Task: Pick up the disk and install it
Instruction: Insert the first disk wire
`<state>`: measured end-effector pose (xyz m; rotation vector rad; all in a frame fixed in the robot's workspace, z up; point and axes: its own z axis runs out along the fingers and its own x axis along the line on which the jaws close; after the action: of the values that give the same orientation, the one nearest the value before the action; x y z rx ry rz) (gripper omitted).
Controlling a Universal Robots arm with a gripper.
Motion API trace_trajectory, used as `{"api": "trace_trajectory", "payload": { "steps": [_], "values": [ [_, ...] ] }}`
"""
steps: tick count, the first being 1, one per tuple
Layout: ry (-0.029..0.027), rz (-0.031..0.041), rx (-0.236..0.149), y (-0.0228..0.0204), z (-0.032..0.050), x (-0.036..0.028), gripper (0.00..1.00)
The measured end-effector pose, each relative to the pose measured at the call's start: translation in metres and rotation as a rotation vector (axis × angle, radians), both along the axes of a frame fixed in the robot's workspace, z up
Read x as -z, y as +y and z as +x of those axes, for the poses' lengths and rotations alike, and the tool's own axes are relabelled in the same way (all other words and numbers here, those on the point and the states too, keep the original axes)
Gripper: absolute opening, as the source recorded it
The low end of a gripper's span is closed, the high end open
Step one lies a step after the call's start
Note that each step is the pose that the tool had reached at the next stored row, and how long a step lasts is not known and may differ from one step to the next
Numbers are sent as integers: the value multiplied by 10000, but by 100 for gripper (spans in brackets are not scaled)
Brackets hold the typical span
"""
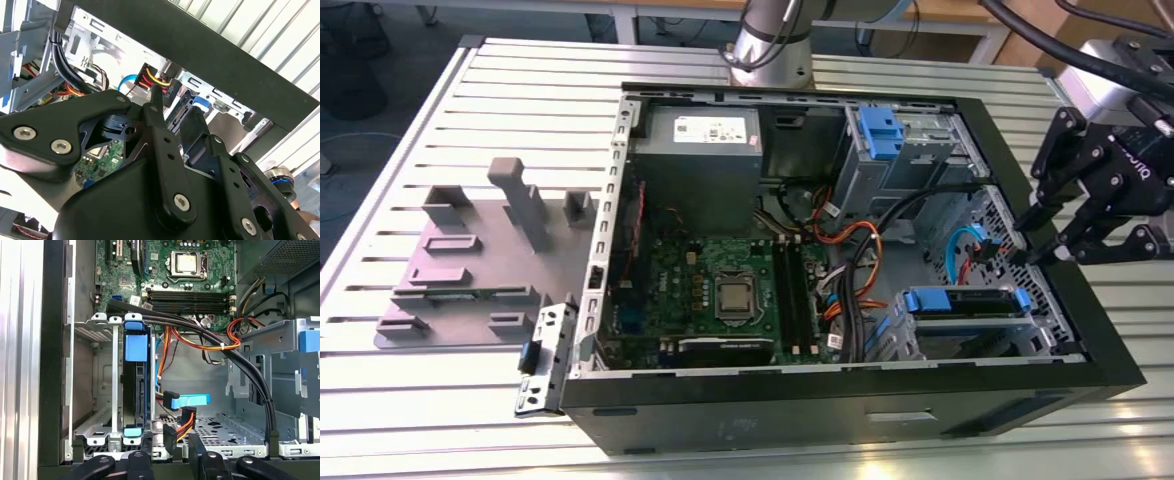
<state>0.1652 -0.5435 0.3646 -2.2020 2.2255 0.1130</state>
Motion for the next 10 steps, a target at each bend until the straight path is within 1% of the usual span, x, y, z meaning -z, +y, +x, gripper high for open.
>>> {"api": "trace_trajectory", "payload": {
  "steps": [5,10],
  "values": [
    [11,-1,-1,2,2,45,41],
    [23,-41,-1,13,7,93,41]
  ]
}}
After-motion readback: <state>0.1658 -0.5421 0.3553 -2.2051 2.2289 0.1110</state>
